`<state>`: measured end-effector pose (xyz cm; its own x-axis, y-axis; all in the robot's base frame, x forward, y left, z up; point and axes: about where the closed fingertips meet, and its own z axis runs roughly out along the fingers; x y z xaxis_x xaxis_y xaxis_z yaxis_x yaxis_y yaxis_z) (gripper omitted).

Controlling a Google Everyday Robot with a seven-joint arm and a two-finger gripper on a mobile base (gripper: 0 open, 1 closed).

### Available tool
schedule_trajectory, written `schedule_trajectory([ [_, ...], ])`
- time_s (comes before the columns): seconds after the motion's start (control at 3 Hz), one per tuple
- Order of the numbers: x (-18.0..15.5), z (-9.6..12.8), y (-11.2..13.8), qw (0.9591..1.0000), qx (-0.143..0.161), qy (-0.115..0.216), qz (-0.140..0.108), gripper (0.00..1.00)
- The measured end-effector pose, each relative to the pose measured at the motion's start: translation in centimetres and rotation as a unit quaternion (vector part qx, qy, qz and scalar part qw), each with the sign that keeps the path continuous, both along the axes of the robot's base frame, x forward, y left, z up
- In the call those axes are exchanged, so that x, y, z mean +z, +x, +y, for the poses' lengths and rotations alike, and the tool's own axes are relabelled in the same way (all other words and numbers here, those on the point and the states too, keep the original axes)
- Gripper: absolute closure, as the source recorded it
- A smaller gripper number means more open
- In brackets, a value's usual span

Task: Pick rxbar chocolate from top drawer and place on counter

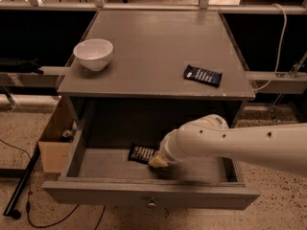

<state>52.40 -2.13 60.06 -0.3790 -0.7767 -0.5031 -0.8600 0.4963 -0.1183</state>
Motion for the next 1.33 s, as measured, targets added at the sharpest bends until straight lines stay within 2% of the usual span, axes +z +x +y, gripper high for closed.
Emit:
schedule_trajectory([
  [0.33, 0.0, 0.0, 0.0, 1.0, 0.0, 0.0, 0.0, 0.65],
  [0.67, 0.0, 0.0, 0.0, 1.0, 0.0, 0.0, 0.0, 0.96],
  [1.0, 0.01, 0.0, 0.0, 1.0, 0.0, 0.0, 0.0, 1.0],
  [1.33, 0.01, 0.0, 0.0, 1.0, 0.0, 0.0, 0.0, 0.81],
])
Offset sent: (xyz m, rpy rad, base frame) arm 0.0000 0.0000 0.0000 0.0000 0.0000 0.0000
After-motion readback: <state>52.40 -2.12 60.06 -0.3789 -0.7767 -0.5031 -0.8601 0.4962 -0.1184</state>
